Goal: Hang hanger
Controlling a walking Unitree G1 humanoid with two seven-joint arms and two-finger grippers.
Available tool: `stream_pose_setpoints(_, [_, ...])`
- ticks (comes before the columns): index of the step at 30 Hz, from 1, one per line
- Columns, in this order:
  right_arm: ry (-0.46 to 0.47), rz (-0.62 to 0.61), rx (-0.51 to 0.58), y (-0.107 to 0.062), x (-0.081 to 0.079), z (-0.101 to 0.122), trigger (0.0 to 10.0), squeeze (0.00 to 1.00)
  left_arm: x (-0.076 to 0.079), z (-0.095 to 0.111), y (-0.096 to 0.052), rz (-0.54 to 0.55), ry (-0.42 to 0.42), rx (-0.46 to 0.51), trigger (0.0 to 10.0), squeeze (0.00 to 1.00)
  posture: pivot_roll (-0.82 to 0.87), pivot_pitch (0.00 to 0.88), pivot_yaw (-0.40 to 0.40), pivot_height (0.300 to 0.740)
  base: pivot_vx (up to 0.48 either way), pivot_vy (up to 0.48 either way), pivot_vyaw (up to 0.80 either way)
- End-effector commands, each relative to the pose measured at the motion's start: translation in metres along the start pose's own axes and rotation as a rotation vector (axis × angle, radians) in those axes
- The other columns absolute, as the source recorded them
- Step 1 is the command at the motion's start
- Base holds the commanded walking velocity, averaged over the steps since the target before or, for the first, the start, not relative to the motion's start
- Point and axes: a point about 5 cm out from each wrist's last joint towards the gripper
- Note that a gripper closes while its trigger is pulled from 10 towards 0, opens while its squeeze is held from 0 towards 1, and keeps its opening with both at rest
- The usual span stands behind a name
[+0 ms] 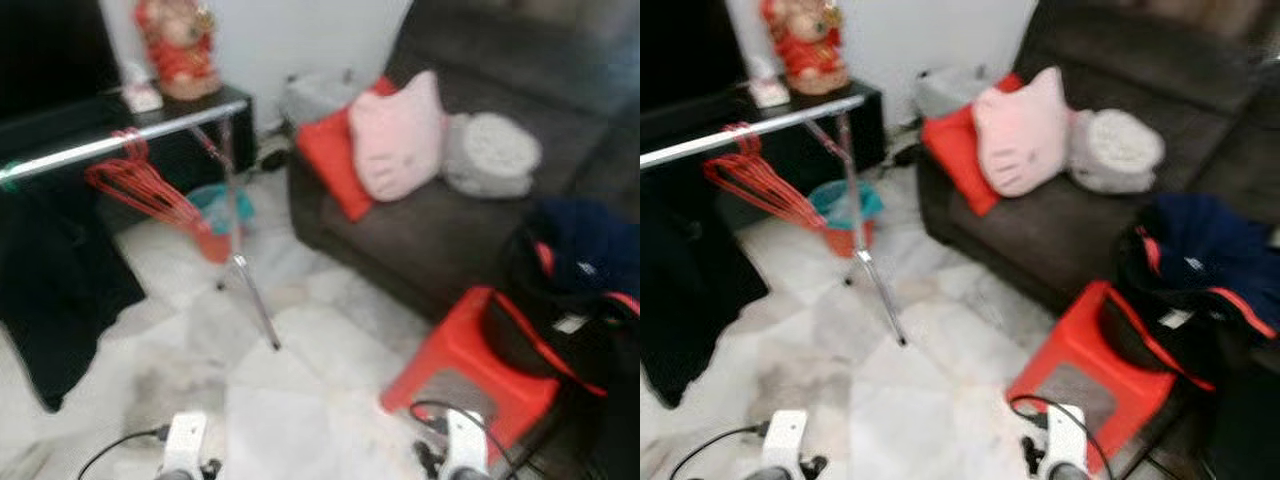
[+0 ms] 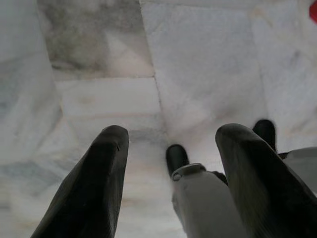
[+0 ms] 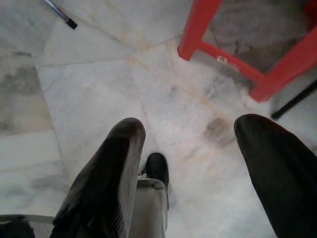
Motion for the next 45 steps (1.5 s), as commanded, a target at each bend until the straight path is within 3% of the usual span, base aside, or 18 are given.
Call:
stream_pose_setpoints(1, [0.008, -0.023, 0.002, -0.0012, 0.0083, 0.0002, 10.0, 0.00, 0.0062, 0.0020, 0.0006, -0.016, -0.003, 0.000, 10.0, 0.00, -0.06, 0.000, -0.029, 0.740, 0.000, 0.000, -0.71])
stream_pose_setpoints(41, [0.007, -0.025, 0.010, -0.0012, 0.0081, 0.0009, 10.0, 0.00, 0.0061, 0.0024, 0.0006, -0.017, 0.000, 0.004, 10.0, 0.00, -0.06, 0.000, -0.028, 0.740, 0.000, 0.000, -0.69])
stream_pose_setpoints(45, [0.008, -0.025, 0.019, -0.0012, 0.0080, 0.0018, 10.0, 0.00, 0.0065, 0.0021, 0.0006, -0.020, -0.016, 0.002, 10.0, 0.00, -0.06, 0.000, -0.029, 0.740, 0.000, 0.000, 0.00])
Point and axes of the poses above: a point about 5 cm out from each wrist's last joint towards the gripper, its own y axis pointing out of the wrist towards the gripper, its own z axis along the axis of the wrist's last joint, x = y × z, and after that the axes turned 7 degrees about y, right-handed
